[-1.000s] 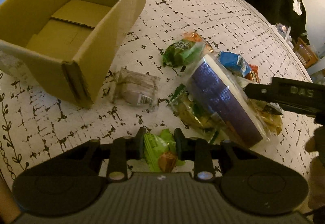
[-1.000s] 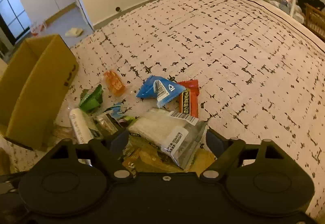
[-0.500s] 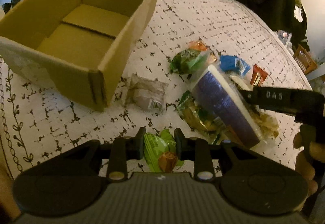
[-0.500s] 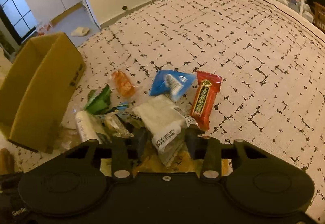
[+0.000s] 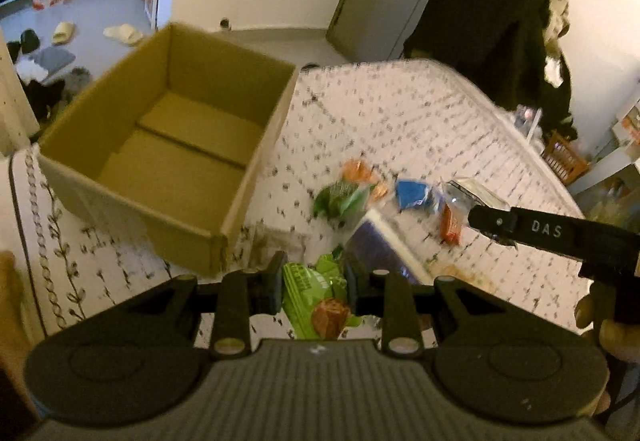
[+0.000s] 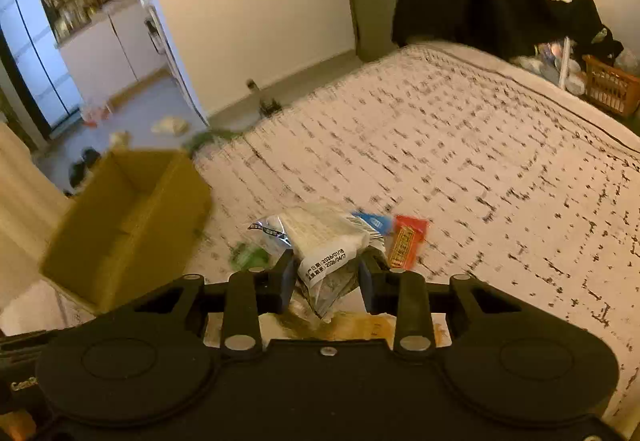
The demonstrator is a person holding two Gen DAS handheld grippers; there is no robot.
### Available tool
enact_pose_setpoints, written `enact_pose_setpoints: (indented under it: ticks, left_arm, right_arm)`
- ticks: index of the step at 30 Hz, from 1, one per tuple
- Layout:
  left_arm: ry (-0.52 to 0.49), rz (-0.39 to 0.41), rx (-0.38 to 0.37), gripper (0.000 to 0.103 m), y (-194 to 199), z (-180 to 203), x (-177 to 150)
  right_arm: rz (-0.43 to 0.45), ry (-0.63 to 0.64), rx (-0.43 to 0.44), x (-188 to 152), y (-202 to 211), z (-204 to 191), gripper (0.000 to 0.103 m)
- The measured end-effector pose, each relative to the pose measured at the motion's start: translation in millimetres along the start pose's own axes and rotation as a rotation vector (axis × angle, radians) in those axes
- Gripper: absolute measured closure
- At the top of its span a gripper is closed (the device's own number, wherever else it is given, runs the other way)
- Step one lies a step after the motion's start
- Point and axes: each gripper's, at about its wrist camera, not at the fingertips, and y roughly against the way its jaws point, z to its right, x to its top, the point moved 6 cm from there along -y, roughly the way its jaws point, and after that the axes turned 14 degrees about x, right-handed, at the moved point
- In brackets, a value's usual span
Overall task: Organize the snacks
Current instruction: 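Carry both packs over the cardboard box and open both grippers to drop them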
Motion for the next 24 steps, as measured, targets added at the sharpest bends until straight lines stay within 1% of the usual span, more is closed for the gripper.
enact_pose_setpoints:
  ticks: [4,9,14,16,19,24]
  left_arm:
    - [-0.002,0.065,-0.013,0.075,23.2,-4.9,12.6]
    - [0.000,0.135,-0.021,0.075,49.3,-18.0,30.2]
    - [0.034,0.200,-0.011,0.075,68.9,-38.0,49.4]
    - [0.049,0.222,-0.006,0.075,75.3,-46.2,55.0]
    - [0.075,0.238,0.003,0.075,81.7,-60.3,61.1]
    - [0.107,0.258,0.022,0.075,88.7,-80.2,71.9]
  right_arm:
    - [0.040,0.024,0.046,6.6,6.1,-26.4,0.071]
    - [0.080,0.074,0.083,14.8,15.9,-61.7,0.071]
    - [0.117,0.116,0.113,21.3,23.8,-87.7,0.071]
    - [0.137,0.100,0.129,22.4,26.0,-93.8,0.071]
    - [0.159,0.063,0.158,22.3,21.7,-101.6,0.071]
    - [0.155,0.065,0.208,21.9,7.4,-119.4,0.071]
